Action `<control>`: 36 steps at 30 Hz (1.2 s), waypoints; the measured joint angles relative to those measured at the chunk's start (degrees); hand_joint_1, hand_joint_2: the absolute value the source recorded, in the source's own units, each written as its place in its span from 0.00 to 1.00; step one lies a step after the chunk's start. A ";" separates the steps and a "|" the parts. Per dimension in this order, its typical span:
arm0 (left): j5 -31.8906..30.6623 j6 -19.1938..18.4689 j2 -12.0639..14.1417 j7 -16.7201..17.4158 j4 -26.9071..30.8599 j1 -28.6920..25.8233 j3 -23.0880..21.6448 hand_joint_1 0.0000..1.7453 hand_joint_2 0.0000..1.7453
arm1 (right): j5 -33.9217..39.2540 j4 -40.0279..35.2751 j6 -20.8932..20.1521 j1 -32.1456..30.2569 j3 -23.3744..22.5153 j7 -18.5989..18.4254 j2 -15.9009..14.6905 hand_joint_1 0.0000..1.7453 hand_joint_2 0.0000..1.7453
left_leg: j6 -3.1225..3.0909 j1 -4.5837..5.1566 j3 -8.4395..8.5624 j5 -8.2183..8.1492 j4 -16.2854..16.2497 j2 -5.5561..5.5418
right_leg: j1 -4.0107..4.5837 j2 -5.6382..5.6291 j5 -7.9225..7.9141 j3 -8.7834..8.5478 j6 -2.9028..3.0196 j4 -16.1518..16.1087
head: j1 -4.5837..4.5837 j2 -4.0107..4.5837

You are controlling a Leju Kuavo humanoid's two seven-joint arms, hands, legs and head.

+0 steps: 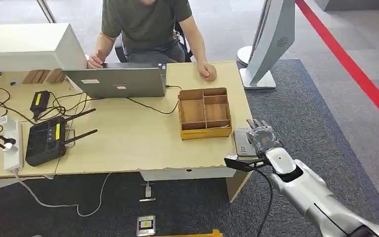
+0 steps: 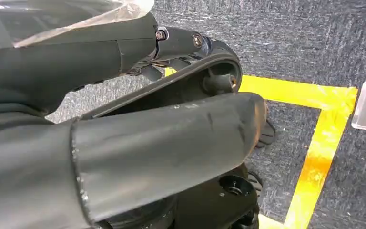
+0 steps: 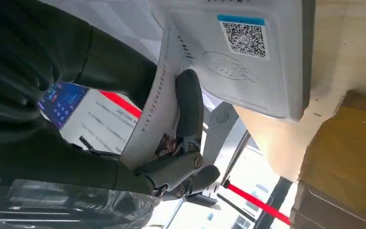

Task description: Pass the card to the sensor for recognition and then transmit it.

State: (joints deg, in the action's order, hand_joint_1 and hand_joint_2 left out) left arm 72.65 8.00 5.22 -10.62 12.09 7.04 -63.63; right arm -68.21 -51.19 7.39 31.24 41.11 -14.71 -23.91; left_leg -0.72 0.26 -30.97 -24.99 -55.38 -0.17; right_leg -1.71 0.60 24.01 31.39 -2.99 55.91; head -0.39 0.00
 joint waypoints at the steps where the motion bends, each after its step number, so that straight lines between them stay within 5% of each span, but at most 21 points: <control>1: 0.00 -0.02 0.02 0.00 0.00 0.00 0.00 0.00 0.00 | 0.24 0.13 0.17 0.01 0.04 0.02 0.06 1.00 1.00 | 0.00 0.00 0.00 0.00 0.00 0.00 | 0.00 0.00 0.00 0.00 0.00 0.00 | 0.02 0.00; 15: -0.48 -0.13 0.02 -0.15 0.00 0.00 -0.02 0.00 0.00 | 0.33 0.39 -0.46 1.19 0.17 -0.61 0.15 1.00 1.00 | 0.00 0.01 0.01 0.00 0.00 0.00 | 0.00 0.00 -0.02 -0.04 0.00 0.00 | 0.00 0.00; 36: -2.32 -0.85 0.07 0.35 0.00 0.03 -1.95 0.00 0.00 | -7.39 -13.62 -12.52 11.48 2.14 0.02 -1.09 1.00 1.00 | 0.00 0.00 -0.02 0.01 0.00 0.00 | 0.00 -0.01 -0.04 -0.02 0.03 0.03 | 0.00 0.00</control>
State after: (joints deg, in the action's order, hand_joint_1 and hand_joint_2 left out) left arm 70.34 7.15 5.29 -10.27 12.09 7.08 -65.57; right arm -75.60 -64.81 -5.14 42.72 43.26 -14.69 -25.00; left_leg -0.71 0.26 -30.99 -24.97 -55.38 -0.17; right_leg -1.71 0.60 23.98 31.37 -2.96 55.94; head -0.39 0.00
